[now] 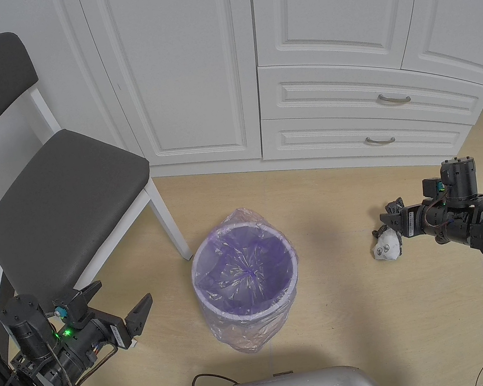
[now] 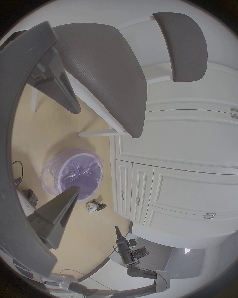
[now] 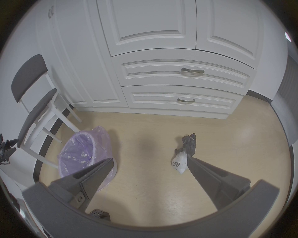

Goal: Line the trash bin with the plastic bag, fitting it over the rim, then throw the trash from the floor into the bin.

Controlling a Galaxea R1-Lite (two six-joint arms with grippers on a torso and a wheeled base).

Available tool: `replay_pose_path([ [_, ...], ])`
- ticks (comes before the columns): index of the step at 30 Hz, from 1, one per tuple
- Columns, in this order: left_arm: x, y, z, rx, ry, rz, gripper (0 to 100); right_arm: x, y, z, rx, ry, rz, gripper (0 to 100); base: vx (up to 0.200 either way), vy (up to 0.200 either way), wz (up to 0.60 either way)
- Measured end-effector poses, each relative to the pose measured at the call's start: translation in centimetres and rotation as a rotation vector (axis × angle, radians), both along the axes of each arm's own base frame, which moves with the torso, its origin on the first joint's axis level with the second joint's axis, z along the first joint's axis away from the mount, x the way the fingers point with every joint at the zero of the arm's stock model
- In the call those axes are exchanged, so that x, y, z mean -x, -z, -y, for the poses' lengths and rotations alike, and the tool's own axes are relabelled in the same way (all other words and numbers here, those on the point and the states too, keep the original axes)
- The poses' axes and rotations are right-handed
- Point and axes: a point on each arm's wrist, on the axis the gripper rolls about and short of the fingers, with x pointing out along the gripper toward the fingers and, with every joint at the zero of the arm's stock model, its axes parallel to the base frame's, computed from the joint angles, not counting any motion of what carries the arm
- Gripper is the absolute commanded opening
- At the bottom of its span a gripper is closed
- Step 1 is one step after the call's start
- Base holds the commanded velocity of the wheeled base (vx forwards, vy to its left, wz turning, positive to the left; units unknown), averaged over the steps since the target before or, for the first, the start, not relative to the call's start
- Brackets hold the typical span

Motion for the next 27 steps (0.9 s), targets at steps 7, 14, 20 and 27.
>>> replay_pose_path([
  [7, 0.0, 0.2, 0.5, -0.001, 0.022, -0.009, 100, -0.3, 0.2, 0.2, 0.006, 0.009, -0.005, 100, 0.0, 0.0, 0.0],
  [14, 0.0, 0.2, 0.5, -0.001, 0.021, -0.006, 100, 0.8, -0.4, 0.0, 0.058, -0.017, 0.002, 100, 0.0, 0.0, 0.0],
  [20, 0.1, 0.1, 0.5, -0.014, 0.026, 0.002, 100, 3.7, -3.6, 0.4, 0.093, -0.037, 0.02, 100, 0.0, 0.0, 0.0],
  [27, 0.4, -0.4, 0.5, -0.058, 0.04, 0.039, 100, 6.8, -6.9, 1.1, 0.059, -0.062, -0.082, 100, 0.0, 0.0, 0.0],
])
